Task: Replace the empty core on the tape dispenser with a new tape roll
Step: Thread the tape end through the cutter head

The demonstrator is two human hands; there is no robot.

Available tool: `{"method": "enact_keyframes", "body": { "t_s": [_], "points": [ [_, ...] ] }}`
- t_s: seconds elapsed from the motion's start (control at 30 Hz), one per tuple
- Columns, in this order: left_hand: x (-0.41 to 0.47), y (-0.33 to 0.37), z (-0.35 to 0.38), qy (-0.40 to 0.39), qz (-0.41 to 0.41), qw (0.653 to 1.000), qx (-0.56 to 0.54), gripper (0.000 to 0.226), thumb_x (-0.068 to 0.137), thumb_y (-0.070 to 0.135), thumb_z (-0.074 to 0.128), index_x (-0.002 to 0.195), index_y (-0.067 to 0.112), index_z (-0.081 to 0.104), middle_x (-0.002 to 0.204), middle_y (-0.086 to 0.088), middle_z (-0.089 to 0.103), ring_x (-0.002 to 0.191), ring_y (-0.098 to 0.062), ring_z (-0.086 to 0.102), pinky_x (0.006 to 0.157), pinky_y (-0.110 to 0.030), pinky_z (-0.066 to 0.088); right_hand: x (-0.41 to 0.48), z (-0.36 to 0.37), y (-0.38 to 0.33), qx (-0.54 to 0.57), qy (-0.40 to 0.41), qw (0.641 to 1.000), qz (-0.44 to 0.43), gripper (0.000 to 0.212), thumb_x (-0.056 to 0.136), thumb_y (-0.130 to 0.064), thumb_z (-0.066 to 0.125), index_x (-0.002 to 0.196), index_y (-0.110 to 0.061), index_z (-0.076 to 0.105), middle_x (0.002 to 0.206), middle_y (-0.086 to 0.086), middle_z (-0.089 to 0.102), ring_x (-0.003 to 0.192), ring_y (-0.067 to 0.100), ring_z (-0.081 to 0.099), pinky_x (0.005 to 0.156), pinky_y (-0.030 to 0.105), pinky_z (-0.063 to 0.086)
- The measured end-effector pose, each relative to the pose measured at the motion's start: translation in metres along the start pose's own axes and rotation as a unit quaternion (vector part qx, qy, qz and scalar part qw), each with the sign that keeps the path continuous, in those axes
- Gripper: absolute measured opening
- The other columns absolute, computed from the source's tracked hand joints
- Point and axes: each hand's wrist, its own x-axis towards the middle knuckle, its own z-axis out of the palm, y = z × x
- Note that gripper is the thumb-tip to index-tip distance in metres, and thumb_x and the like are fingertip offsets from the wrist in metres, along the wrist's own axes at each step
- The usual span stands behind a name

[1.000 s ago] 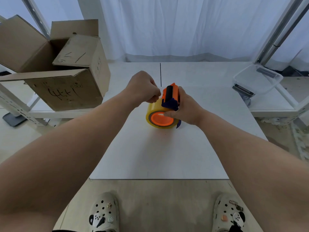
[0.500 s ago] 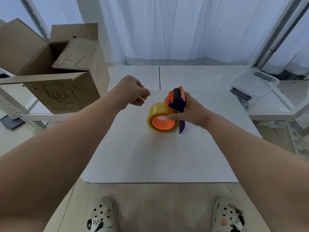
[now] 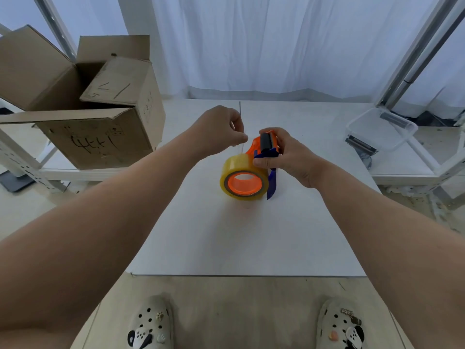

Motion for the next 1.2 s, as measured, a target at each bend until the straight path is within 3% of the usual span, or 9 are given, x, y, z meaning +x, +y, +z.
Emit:
{"method": "enact_keyframes", "body": {
  "t_s": [0.13,0.23,0.3,0.37,0.5,0.67,0.87,1.07,1.2],
  "points": [
    [0.003,0.005,0.003,-0.002,0.010,1.000,0.017,0.008,0.085,0.018,0.063,0.084,0.011,0.059,0.076,-0.004,0.066,0.062,-0.009,0.056,0.055,-0.020,0.042,-0.001,-0.003,-0.001,-0.007,-0.009,1.000,0.008,0.077,0.077,-0.012,0.076,0.139,-0.026,0.033,0.137,0.005,0.046,0.121,0.026,0.048,0.100,0.038,0.047],
    [0.005,0.005,0.001,0.005,0.003,1.000,0.030,0.007,0.084,0.017,0.063,0.083,0.011,0.059,0.075,-0.004,0.068,0.063,-0.006,0.064,0.065,-0.024,0.052,0.000,-0.001,0.000,0.005,0.010,1.000,0.011,0.073,0.076,-0.011,0.076,0.136,-0.020,0.035,0.134,0.006,0.050,0.119,0.024,0.050,0.086,0.026,0.050],
    [0.006,0.005,-0.001,0.010,-0.002,0.999,0.053,0.007,0.085,0.016,0.062,0.084,0.009,0.060,0.073,-0.004,0.069,0.059,-0.004,0.063,0.060,-0.020,0.050,-0.001,0.000,-0.001,0.002,0.028,1.000,0.009,0.068,0.075,-0.010,0.076,0.132,-0.016,0.039,0.129,0.007,0.053,0.114,0.022,0.052,0.077,0.021,0.050],
    [0.006,0.004,-0.002,0.022,-0.009,0.996,0.081,0.008,0.085,0.014,0.061,0.082,0.006,0.062,0.071,-0.004,0.069,0.056,-0.006,0.060,0.055,-0.018,0.045,-0.001,0.001,-0.001,-0.015,0.034,0.999,0.001,0.066,0.075,-0.011,0.077,0.130,-0.014,0.041,0.127,0.007,0.054,0.111,0.021,0.052,0.074,0.020,0.050],
    [0.007,-0.004,-0.005,0.030,-0.041,0.992,0.116,0.018,0.081,0.016,0.064,0.073,0.001,0.069,0.073,-0.008,0.072,0.068,-0.019,0.067,0.067,-0.029,0.052,0.000,0.004,-0.003,-0.059,0.042,0.997,-0.015,0.067,0.072,-0.013,0.081,0.127,-0.015,0.042,0.124,0.004,0.053,0.109,0.021,0.052,0.077,0.023,0.050],
    [0.004,-0.025,-0.007,0.048,-0.077,0.988,0.125,0.021,0.080,0.015,0.064,0.084,-0.006,0.068,0.079,-0.015,0.072,0.066,-0.022,0.059,0.049,-0.019,0.036,-0.001,0.008,-0.003,-0.086,0.072,0.993,-0.033,0.067,0.069,-0.015,0.082,0.122,-0.017,0.041,0.108,-0.005,0.054,0.090,0.009,0.053,0.069,0.017,0.048],
    [0.002,-0.040,-0.010,0.052,-0.117,0.985,0.117,0.023,0.079,0.014,0.064,0.073,-0.008,0.070,0.067,-0.018,0.064,0.046,-0.017,0.046,0.046,-0.022,0.033,-0.001,0.011,-0.001,-0.108,0.084,0.989,-0.053,0.067,0.071,-0.013,0.081,0.123,-0.016,0.039,0.097,-0.016,0.050,0.093,0.010,0.052,0.073,0.019,0.049],
    [0.002,-0.042,-0.010,0.050,-0.115,0.986,0.113,0.024,0.077,0.013,0.070,0.070,0.012,0.048,0.086,-0.021,0.071,0.082,-0.033,0.067,0.075,-0.041,0.054,0.001,0.016,-0.001,-0.111,0.083,0.989,-0.058,0.064,0.070,-0.015,0.081,0.120,-0.020,0.041,0.104,-0.011,0.052,0.090,0.008,0.053,0.071,0.017,0.048],
    [0.002,-0.043,-0.012,0.037,-0.117,0.991,0.057,0.017,0.078,0.013,0.068,0.076,-0.004,0.068,0.080,-0.019,0.073,0.080,-0.032,0.070,0.079,-0.039,0.057,0.000,0.013,0.005,-0.074,0.078,0.994,-0.030,0.062,0.069,-0.016,0.083,0.117,-0.019,0.044,0.104,-0.010,0.054,0.093,0.009,0.054,0.071,0.019,0.049]
  ]
}}
